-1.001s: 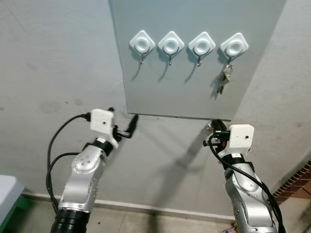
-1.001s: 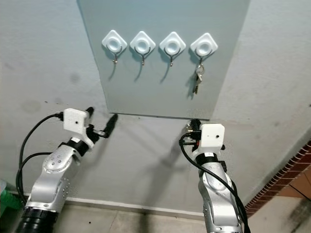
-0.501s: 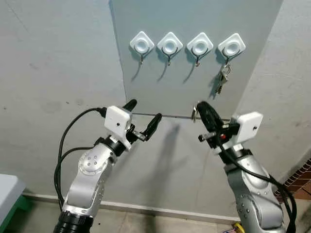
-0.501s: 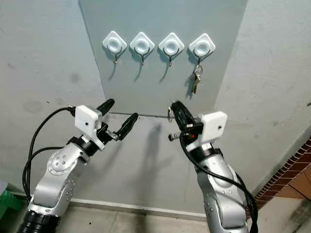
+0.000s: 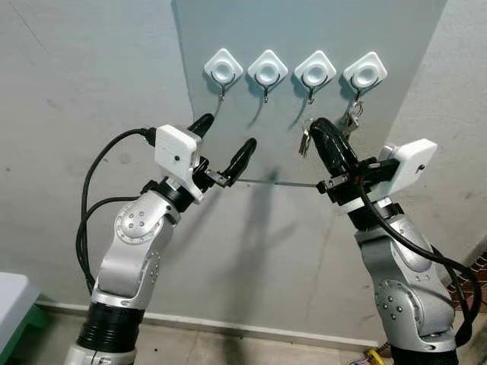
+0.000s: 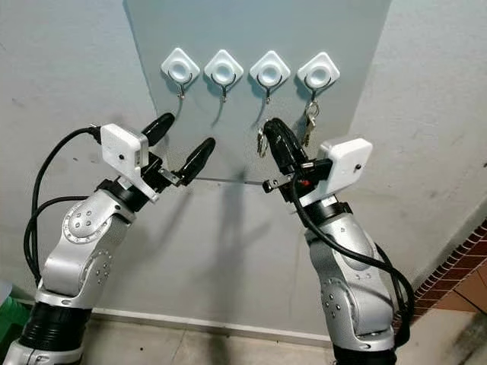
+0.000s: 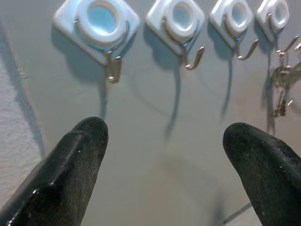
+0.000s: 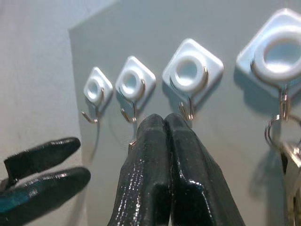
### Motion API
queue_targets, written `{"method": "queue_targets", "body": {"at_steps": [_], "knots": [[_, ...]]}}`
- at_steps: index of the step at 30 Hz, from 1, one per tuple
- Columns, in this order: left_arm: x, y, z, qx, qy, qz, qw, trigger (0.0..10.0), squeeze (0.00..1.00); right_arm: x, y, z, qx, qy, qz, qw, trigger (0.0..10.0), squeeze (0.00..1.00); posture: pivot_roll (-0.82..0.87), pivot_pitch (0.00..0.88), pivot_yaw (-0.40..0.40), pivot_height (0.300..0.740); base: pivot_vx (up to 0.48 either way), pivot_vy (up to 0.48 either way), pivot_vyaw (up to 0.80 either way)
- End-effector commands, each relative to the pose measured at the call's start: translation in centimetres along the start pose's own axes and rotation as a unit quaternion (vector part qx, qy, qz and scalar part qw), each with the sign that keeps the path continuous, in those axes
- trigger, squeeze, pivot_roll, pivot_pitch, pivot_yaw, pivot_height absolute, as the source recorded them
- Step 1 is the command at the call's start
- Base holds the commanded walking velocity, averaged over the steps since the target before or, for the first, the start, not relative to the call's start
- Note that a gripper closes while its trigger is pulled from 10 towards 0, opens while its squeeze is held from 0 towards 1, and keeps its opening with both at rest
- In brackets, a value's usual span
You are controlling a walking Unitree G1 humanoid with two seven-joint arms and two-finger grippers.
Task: Hang keys on a hook
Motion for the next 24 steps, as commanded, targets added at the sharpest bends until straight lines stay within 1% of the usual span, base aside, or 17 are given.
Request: {"method": "queue_targets", "body": {"at_steps": [1, 4, 11, 18, 24], "knots": [[0.2, 0.6, 0.7, -0.007, 0.002, -0.006, 1.000, 10.0, 0.00, -0.2, 1.0, 0.4, 0.000, 0.008, -0.012, 1.000, 10.0, 0.00, -0.08, 0.000, 0.041, 0.740, 0.000, 0.000, 0.00], [0.0, 1.5, 1.0, -0.010, 0.000, -0.017, 1.000, 10.0, 0.00, -0.3, 1.8, 0.7, 0.001, 0.022, -0.018, 1.000, 10.0, 0.00, -0.08, 0.000, 0.040, 0.740, 0.000, 0.000, 0.00], [-0.8, 2.9, 0.6, -0.008, -0.012, -0.040, 0.999, 10.0, 0.00, -1.0, 2.9, 1.3, -0.003, 0.042, -0.029, 0.999, 10.0, 0.00, -0.07, 0.000, 0.040, 0.740, 0.000, 0.000, 0.00], [-1.4, 3.5, 0.3, -0.008, -0.025, -0.049, 0.998, 10.0, 0.00, -1.5, 3.6, 1.7, -0.003, 0.059, -0.035, 0.998, 10.0, 0.00, -0.07, 0.000, 0.038, 0.740, 0.000, 0.000, 0.00], [-1.6, 3.7, 0.1, -0.004, -0.026, -0.053, 0.998, 10.0, 0.00, -1.8, 3.9, 1.8, -0.005, 0.061, -0.040, 0.997, 10.0, 0.00, -0.07, 0.000, 0.034, 0.740, 0.000, 0.000, 0.00]]}}
Point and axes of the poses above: a point about 5 cm out from each wrist's last joint towards the gripper, its own x axis pointing back from the gripper into the wrist, its own y axis along the axis of the wrist's last joint, z = x × y, the point moved 4 cm from there along -x, pointing out of the wrist towards the gripper, and after that the axes turned 13 degrees about -x, right-handed, at the moved point
